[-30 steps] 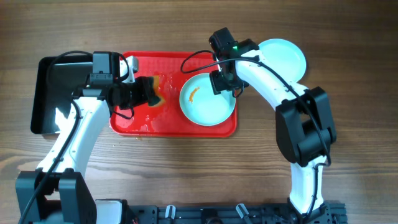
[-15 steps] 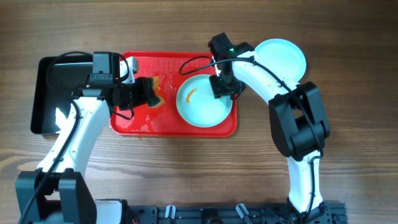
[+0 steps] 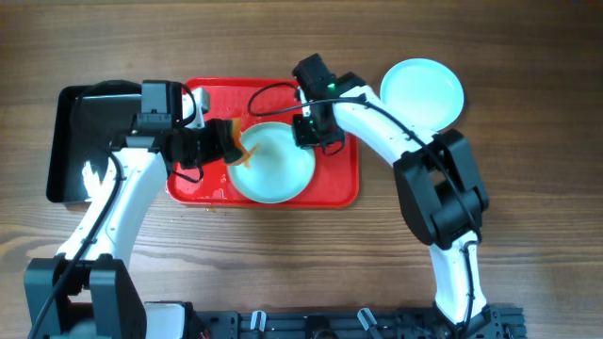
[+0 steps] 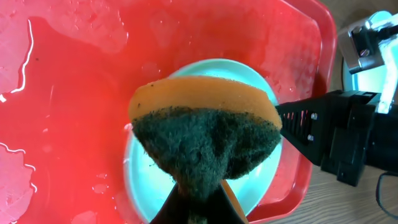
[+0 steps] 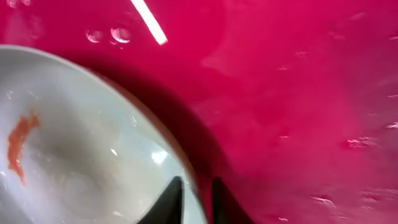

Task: Clean dirty plates on tray and stack at the side
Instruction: 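Scrub the remaining plate with the sponge in the left gripper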

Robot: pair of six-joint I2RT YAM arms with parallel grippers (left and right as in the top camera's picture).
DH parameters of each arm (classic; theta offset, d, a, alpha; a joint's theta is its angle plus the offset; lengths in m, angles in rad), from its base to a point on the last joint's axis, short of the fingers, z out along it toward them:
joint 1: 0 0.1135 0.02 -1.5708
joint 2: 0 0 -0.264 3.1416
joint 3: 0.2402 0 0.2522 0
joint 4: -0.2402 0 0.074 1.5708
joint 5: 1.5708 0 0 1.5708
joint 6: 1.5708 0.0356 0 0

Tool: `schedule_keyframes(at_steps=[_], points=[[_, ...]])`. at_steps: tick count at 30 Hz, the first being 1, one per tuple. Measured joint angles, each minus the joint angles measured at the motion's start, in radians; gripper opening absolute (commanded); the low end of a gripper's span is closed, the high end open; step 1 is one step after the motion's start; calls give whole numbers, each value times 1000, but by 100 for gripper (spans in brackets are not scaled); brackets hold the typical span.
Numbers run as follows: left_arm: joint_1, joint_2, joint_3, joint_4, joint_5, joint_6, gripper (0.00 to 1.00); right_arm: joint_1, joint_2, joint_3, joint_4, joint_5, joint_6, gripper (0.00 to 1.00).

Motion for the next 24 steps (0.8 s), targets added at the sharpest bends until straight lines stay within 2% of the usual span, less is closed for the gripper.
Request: schedule_keyframes(at_steps=[5, 13, 24], points=[[0, 1, -37, 37, 0, -4, 4, 34, 0, 0, 47, -7, 57, 4], [0, 37, -50, 69, 0, -8, 4, 44, 1, 0, 100, -7, 70, 4], [0, 132, -53, 163, 0, -8, 4, 44, 1, 0, 146, -14, -163, 4]])
